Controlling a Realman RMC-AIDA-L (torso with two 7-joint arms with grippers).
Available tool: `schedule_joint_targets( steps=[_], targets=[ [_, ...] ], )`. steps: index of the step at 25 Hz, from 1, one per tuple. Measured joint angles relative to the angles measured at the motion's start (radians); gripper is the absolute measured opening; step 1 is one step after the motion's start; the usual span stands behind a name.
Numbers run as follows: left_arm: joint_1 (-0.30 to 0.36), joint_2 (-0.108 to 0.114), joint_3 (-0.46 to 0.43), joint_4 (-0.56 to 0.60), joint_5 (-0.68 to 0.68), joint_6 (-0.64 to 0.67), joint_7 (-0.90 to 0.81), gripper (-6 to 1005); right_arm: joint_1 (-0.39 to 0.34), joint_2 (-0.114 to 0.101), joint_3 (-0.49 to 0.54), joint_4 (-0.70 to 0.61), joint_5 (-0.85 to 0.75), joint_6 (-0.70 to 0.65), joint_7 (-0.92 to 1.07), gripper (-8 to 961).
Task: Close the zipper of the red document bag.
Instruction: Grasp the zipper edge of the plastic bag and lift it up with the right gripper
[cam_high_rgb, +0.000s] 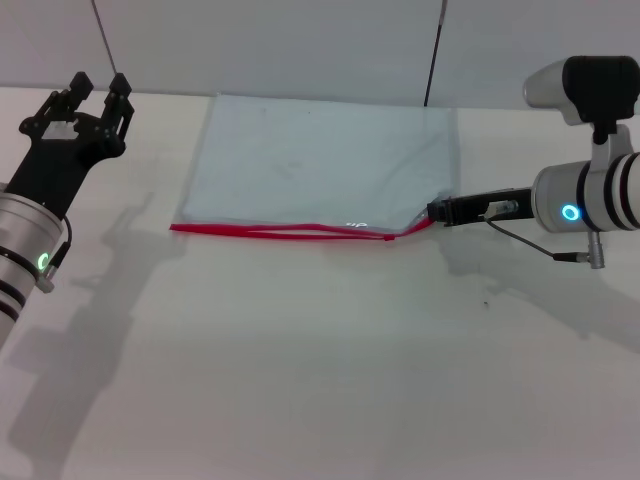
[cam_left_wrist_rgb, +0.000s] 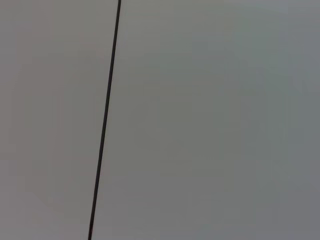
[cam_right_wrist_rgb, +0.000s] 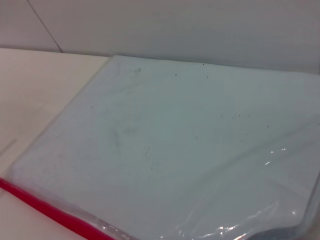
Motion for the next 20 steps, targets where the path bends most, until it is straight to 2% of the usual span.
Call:
schedule_joint_targets(
  steps=[6,10,16,20],
  targets=[
    [-0.001,-0.001,0.001,0.0,0.0,-0.015,0.0,391,-0.002,-0.001,-0.002,-0.001,0.001,-0.008,0.0,32],
    [-0.008,-0.001,0.017,0.0,0.015,-0.028,0.006,390,-0.005,-0.002,0.003,-0.022,0.016,-0.079,-0.013,31],
    [-0.059,-0.008,0.12,0.022,0.096,-0.092,0.02,388,-0.006,-0.005,0.004,-0.032,0.091,-0.168,-0.068,29],
    [-0.084,-0.017,0.152,0.016,0.141,-0.122,0.07,389,0.001,-0.004,0.004,-0.035,0.11,-0.187,-0.075,28]
  ],
)
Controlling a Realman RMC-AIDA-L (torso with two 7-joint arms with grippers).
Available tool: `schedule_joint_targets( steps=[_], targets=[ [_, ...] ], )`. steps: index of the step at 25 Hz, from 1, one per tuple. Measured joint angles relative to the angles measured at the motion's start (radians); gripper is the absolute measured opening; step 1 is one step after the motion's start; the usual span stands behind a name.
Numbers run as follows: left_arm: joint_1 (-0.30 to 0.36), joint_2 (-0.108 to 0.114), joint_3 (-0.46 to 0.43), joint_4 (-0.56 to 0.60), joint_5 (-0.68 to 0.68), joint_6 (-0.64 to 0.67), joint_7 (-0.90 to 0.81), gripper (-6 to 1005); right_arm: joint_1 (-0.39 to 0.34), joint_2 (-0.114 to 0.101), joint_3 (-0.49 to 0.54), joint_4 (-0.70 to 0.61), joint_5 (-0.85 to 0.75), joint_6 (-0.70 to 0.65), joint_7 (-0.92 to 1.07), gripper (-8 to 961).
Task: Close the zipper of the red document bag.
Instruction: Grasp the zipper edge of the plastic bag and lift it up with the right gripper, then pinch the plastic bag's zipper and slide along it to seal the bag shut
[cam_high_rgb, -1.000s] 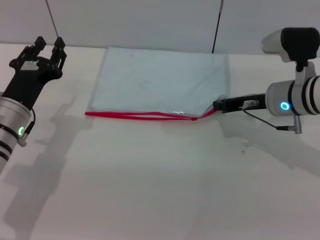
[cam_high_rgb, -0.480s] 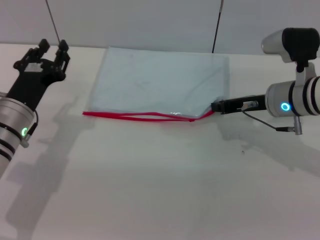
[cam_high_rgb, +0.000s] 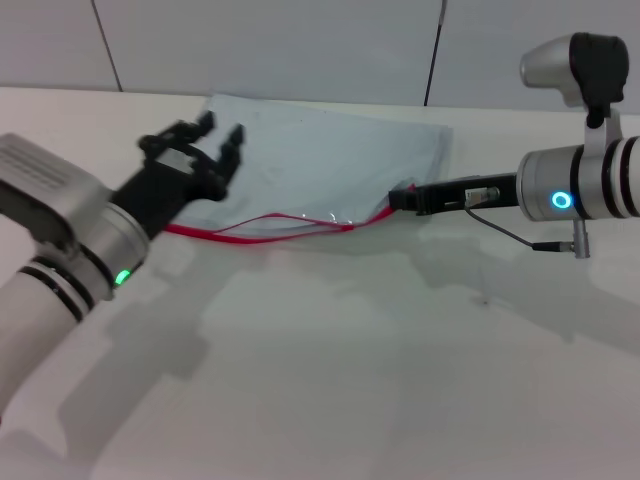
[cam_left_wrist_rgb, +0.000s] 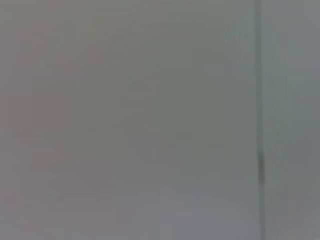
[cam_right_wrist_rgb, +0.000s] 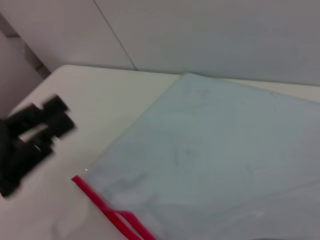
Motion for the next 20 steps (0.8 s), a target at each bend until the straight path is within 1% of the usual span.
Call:
schedule_joint_targets(
  steps=[7,10,15,20],
  targets=[
    [-0.015,-0.003,0.036,-0.074,0.027,-0.018,0.191,394,0.004,0.0,-0.002,-0.022,0.037,-0.023,-0.005,28],
    [-0.017,-0.003,0.036,-0.133,0.027,-0.049,0.331,396,0.005,-0.001,-0.003,-0.028,0.055,-0.026,-0.006,29],
    [-0.013,-0.007,0.036,-0.195,0.026,-0.056,0.527,399,0.017,0.0,-0.001,-0.038,0.06,-0.042,-0.007,29],
    [-0.004,-0.012,0.027,-0.225,0.016,-0.057,0.648,403,0.029,0.003,0.0,-0.037,0.061,-0.045,-0.008,29]
  ],
)
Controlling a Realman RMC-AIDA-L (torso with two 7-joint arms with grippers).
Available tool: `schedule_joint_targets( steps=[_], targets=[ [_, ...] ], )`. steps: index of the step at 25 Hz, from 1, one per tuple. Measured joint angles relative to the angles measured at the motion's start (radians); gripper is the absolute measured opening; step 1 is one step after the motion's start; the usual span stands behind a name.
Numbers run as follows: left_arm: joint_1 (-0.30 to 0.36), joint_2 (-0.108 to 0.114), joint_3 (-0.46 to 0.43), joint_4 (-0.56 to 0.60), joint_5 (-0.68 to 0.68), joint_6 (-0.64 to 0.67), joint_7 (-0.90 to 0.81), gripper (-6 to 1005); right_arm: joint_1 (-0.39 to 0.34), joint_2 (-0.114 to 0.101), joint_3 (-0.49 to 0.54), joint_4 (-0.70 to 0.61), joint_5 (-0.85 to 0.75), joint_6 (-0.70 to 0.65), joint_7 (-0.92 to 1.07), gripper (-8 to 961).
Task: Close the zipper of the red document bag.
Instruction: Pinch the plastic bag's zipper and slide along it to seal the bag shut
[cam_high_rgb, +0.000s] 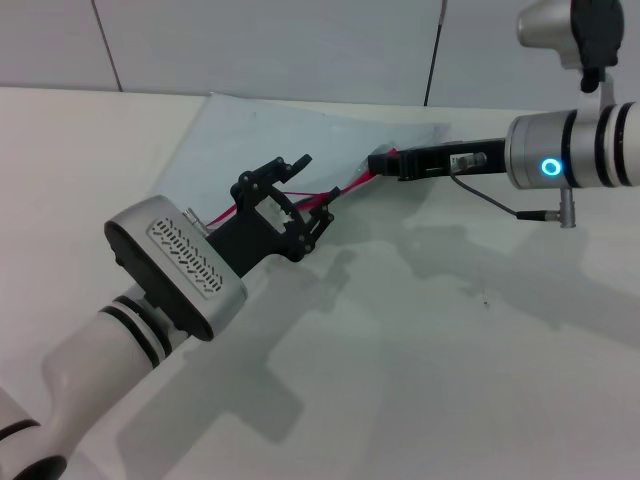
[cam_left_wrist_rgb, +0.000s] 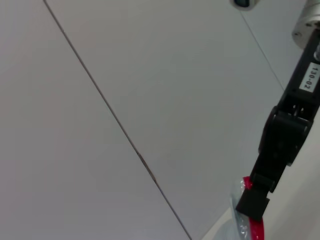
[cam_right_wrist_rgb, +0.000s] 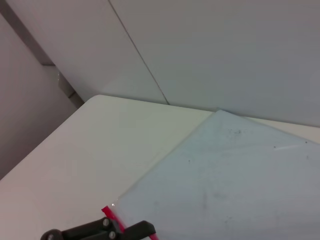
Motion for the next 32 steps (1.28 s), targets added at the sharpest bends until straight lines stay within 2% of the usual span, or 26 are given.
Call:
schedule_joint_targets(
  steps=[3,8,17,32],
  targets=[
    [0.003,0.0,-0.006,-0.008,-0.005,0.0,0.028,476,0.001,0.001,0.0,0.002,0.0,0.0,-0.003,27],
    [0.012,0.0,-0.008,-0.01,-0.056,0.011,0.083,508,0.0,0.001,-0.003,0.006,0.02,-0.001,-0.011,27],
    [0.029,0.0,-0.008,-0.022,-0.116,0.071,0.185,529,-0.001,0.0,-0.008,0.011,0.027,-0.011,-0.015,27],
    [0.03,0.002,0.006,-0.045,-0.11,0.065,0.18,564,0.003,0.001,-0.008,0.013,0.027,-0.026,-0.021,27]
  ],
)
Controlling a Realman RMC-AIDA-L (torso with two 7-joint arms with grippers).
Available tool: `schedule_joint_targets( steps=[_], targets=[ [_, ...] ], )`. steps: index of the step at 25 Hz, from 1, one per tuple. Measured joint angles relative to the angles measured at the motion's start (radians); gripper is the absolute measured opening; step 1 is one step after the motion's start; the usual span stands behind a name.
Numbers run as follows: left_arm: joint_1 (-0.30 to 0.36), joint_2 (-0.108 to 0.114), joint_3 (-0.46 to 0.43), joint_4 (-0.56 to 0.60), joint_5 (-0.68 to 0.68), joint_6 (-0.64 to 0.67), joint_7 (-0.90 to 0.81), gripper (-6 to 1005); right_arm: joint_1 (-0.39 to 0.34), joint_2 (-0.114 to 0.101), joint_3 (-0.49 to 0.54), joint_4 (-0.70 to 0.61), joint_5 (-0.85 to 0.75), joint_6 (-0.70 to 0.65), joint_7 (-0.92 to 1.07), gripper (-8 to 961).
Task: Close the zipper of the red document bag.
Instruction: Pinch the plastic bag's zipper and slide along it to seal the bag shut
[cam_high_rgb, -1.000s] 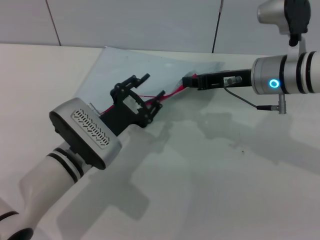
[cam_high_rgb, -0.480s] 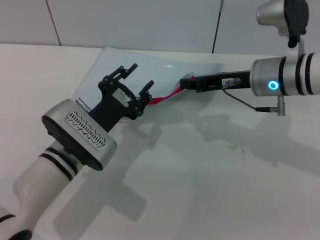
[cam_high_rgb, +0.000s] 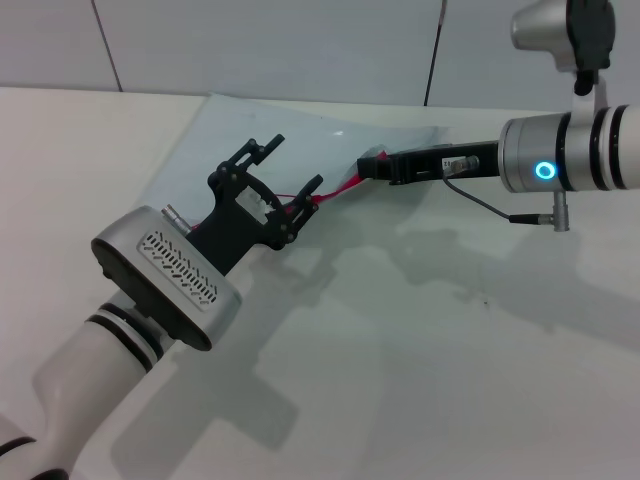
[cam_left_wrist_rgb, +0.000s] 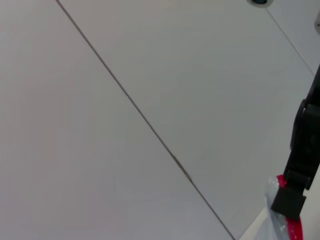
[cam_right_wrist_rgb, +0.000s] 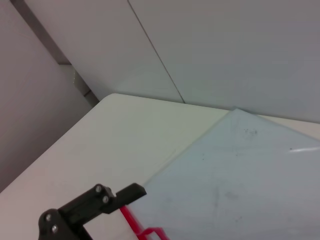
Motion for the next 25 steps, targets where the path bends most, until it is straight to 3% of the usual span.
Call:
schedule_joint_targets(
  steps=[3,6,12,25],
  targets=[
    [0.002,0.0,0.0,0.0,-0.005,-0.002,-0.001,571,0.0,0.0,0.0,0.0,0.0,0.0,0.0,27],
    [0.01,0.0,-0.004,-0.001,-0.007,-0.003,-0.002,790,0.0,0.0,-0.001,0.001,0.0,-0.001,-0.001,27],
    [0.014,0.002,0.014,-0.001,0.009,-0.03,-0.011,873,-0.002,0.0,-0.002,0.001,-0.003,-0.003,-0.001,27],
    [-0.009,0.005,0.02,0.017,0.011,-0.093,-0.017,873,-0.001,0.0,-0.002,0.002,-0.003,-0.019,-0.005,28]
  ],
)
